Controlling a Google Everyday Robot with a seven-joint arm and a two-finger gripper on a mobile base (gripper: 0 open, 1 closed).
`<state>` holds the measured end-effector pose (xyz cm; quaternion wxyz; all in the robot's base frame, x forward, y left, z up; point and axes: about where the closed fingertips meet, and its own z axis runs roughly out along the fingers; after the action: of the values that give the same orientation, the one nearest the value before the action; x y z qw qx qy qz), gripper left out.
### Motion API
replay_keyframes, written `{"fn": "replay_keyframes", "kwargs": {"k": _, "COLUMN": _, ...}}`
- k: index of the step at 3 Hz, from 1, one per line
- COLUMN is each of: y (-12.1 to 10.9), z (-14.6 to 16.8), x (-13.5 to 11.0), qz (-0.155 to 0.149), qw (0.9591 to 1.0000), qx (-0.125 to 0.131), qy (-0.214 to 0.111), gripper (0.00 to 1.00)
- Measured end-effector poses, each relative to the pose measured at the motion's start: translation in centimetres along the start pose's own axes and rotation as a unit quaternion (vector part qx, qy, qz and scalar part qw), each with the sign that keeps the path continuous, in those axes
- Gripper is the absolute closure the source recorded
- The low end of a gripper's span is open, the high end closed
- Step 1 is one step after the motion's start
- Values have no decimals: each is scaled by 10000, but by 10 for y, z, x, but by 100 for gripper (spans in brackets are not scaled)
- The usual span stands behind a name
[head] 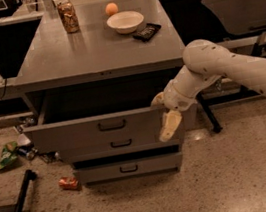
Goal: Open top drawer
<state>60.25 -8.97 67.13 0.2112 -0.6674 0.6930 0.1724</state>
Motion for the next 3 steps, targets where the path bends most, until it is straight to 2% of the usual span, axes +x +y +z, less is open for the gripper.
{"fn": "replay_keyframes", "kwargs": {"k": 1, "y": 0, "z": 0, "x": 0, "qz": 0, "qw": 10000, "qx": 0, "qy": 0, "gripper": 0}}
{"fn": "replay_keyframes", "kwargs": {"k": 2, "y": 36, "z": 8, "x": 2, "qz": 310, "qw": 9991, "qx": -282, "qy": 13, "gripper": 18}}
{"fn": "replay_keyframes", "kwargs": {"k": 3, "y": 45, "z": 8, "x": 1, "qz": 392, "qw": 9986, "qx": -363, "qy": 11, "gripper": 49}}
